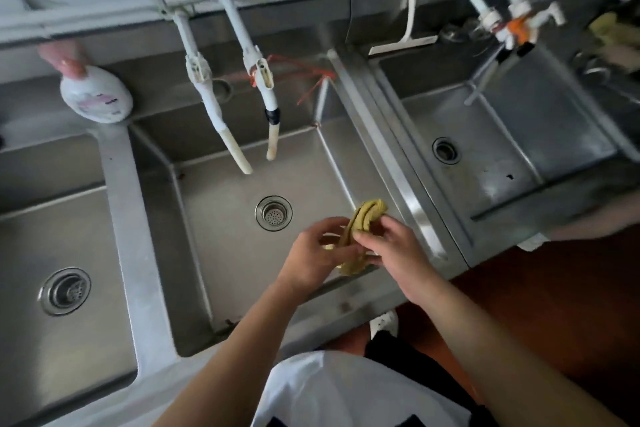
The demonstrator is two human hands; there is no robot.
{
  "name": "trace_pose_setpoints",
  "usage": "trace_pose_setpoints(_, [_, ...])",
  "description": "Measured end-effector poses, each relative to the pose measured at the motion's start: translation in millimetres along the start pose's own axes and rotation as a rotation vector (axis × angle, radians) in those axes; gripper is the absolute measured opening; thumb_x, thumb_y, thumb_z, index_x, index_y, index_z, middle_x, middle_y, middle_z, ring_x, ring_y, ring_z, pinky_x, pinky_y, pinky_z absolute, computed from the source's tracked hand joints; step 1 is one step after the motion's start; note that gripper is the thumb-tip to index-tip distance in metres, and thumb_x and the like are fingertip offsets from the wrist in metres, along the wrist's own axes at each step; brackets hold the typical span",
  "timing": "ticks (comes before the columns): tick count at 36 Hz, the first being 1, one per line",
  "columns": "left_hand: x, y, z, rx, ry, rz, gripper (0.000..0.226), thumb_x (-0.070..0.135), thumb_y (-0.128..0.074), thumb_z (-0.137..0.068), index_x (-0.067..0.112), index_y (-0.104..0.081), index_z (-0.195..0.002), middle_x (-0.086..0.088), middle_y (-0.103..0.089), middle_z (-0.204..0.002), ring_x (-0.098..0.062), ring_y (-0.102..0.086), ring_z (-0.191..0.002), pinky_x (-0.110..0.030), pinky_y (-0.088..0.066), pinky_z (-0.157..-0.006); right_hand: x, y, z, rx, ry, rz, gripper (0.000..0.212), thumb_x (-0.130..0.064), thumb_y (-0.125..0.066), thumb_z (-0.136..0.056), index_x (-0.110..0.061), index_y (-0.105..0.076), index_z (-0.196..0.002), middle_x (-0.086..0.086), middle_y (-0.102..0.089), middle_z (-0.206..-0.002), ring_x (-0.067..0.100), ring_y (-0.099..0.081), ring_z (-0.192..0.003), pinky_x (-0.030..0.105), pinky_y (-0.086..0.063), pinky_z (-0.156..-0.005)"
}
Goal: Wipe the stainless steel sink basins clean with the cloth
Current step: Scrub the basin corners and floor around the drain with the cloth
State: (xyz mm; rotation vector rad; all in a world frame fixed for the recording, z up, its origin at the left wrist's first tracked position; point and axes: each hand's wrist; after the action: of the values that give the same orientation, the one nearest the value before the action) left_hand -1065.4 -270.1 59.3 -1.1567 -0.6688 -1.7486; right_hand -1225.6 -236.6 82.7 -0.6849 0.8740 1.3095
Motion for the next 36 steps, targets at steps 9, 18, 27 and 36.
trace_pose_setpoints(9, [29.4, -67.5, -7.8, 0.086, -0.095, -0.042, 0.03, 0.008, -0.079, -0.081, 0.017, -0.074, -0.109, -0.001, -0.076, -0.098, -0.021, -0.072, -0.093, -0.038, -0.057, -0.088, -18.2, 86.6, 10.9, -0.074, 0.189, 0.07, 0.013, -0.014, -0.076, -0.084, -0.026, -0.08, -0.086, 0.001, -0.077, -0.087, 0.01, -0.071, -0.084, 0.019, -0.054, -0.077])
trace_pose_setpoints(18, [36.9, -207.2, -30.6, 0.102, -0.014, 0.129, 0.016, 0.027, -0.064, -0.093, 0.022, -0.076, -0.103, -0.003, -0.074, -0.092, -0.018, -0.069, -0.088, -0.027, -0.057, -0.082, -3.3, 233.0, 8.8, -0.072, 0.252, 0.107, 0.013, -0.017, -0.068, -0.092, -0.025, -0.075, -0.084, 0.003, -0.076, -0.087, 0.014, -0.072, -0.085, 0.03, -0.056, -0.078])
trace_pose_setpoints(27, [54.1, -306.0, -41.7, 0.316, 0.034, 0.029, 0.019, -0.003, -0.067, -0.087, 0.012, -0.073, -0.097, -0.005, -0.073, -0.079, -0.02, -0.068, -0.073, -0.034, -0.058, -0.073, -3.7, 364.8, 16.3, -0.172, 0.373, 0.247, 0.011, -0.018, -0.061, -0.097, -0.019, -0.07, -0.09, -0.005, -0.071, -0.082, 0.004, -0.064, -0.073, 0.013, -0.047, -0.067])
trace_pose_setpoints(36, [77.7, -331.1, -59.3, 0.315, -0.016, 0.04, 0.011, 0.005, -0.065, -0.092, 0.004, -0.069, -0.102, -0.01, -0.064, -0.081, -0.019, -0.06, -0.078, -0.03, -0.051, -0.077, -22.2, 423.0, -9.2, -0.197, 0.322, 0.309, 0.01, -0.024, -0.062, -0.097, -0.02, -0.07, -0.093, -0.001, -0.069, -0.082, 0.004, -0.062, -0.076, 0.011, -0.045, -0.067])
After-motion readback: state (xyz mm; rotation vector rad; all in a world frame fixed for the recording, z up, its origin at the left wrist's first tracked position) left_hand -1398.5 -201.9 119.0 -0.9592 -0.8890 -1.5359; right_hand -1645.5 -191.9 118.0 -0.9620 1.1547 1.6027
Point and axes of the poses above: each hand's wrist, its own z-axis away from the middle knuckle, its own y-axis out of the back of the hand, x = y × z
